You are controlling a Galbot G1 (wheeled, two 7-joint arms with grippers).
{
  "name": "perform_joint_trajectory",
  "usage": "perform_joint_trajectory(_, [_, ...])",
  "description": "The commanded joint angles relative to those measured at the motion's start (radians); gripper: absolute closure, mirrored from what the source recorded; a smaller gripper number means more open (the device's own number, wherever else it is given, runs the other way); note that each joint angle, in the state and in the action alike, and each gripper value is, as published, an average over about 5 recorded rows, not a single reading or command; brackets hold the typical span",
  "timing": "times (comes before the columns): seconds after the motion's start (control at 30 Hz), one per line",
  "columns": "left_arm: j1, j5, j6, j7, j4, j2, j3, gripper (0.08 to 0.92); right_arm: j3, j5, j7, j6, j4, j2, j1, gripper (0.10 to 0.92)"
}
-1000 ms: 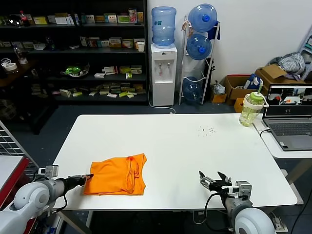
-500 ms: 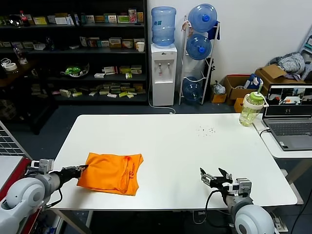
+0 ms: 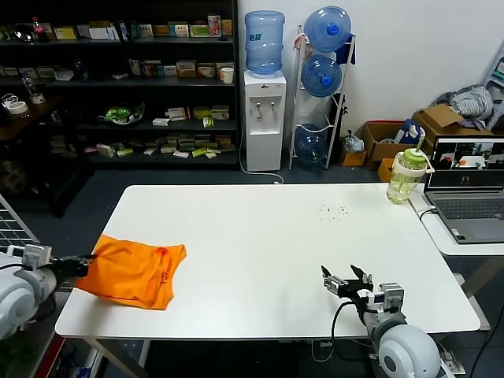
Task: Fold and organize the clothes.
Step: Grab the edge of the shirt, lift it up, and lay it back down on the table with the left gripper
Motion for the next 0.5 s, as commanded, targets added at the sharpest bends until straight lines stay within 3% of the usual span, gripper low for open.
perform_joint_trajectory(0.03, [0.018,0.025,0.004,0.018,0.098,0.187,-0.057,0.906,0.001,-0.004,-0.016,0.015,-0.016,-0.001,0.011,0.203])
perform_joint_trajectory(0.27, [0.007,-0.085,0.028,-0.008,0.053,0.203,-0.021,0.906,0.013,-0.021,-0.009,0.012,-0.007,0.016,-0.009,0.203])
perform_joint_trajectory(0.4, [0.016,-0.250,0.042,-0.119,-0.086,0.154,0.006,0.906,0.027,-0.041,0.000,0.004,0.003,0.034,-0.032,0.203])
perform_joint_trajectory(0.5, [-0.034,-0.416,0.043,-0.238,-0.218,0.066,0.099,0.906,0.047,-0.058,0.012,-0.005,0.012,0.053,-0.058,0.203])
